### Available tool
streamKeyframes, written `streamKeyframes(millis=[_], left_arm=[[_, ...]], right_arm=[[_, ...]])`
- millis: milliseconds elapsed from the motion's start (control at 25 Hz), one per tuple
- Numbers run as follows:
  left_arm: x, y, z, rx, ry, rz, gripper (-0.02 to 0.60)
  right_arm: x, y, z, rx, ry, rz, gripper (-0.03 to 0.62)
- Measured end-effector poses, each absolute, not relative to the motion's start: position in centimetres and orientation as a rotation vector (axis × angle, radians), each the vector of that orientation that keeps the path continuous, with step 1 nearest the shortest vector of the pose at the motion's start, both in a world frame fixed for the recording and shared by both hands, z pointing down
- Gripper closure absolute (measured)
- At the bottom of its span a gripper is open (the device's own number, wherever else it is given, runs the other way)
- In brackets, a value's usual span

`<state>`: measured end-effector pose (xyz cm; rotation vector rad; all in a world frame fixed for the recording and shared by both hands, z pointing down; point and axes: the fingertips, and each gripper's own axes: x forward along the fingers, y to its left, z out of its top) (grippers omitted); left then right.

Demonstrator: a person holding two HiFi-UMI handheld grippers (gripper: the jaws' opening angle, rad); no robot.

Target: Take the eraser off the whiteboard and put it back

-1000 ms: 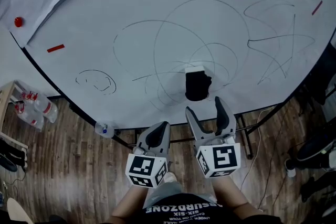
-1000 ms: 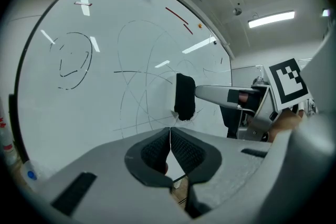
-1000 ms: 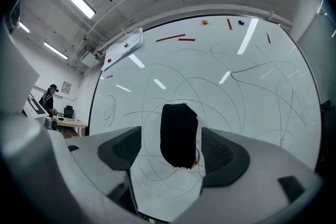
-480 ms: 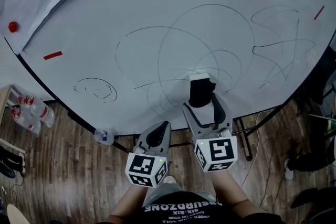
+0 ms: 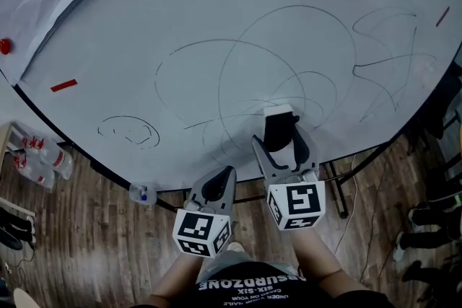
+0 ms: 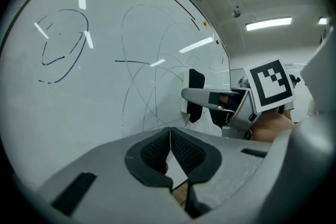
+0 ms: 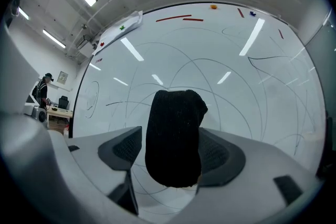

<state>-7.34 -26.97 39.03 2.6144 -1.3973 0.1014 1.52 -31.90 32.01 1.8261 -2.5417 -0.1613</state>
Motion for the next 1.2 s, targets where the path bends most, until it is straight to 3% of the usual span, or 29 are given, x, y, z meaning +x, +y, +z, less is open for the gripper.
streamKeyframes(millis=[400, 1200], left_arm=[[-8.0, -28.1, 39.2, 2.606, -1.388, 0.088, 0.574], [-8.5, -27.8, 39.6, 2.586, -1.392, 0.089, 0.574]], right_arm=[[1.7, -32.9, 31.9, 1.89, -2.475, -0.203, 0.336], [2.0, -32.8, 31.8, 1.915, -2.465, -0.223, 0.347]])
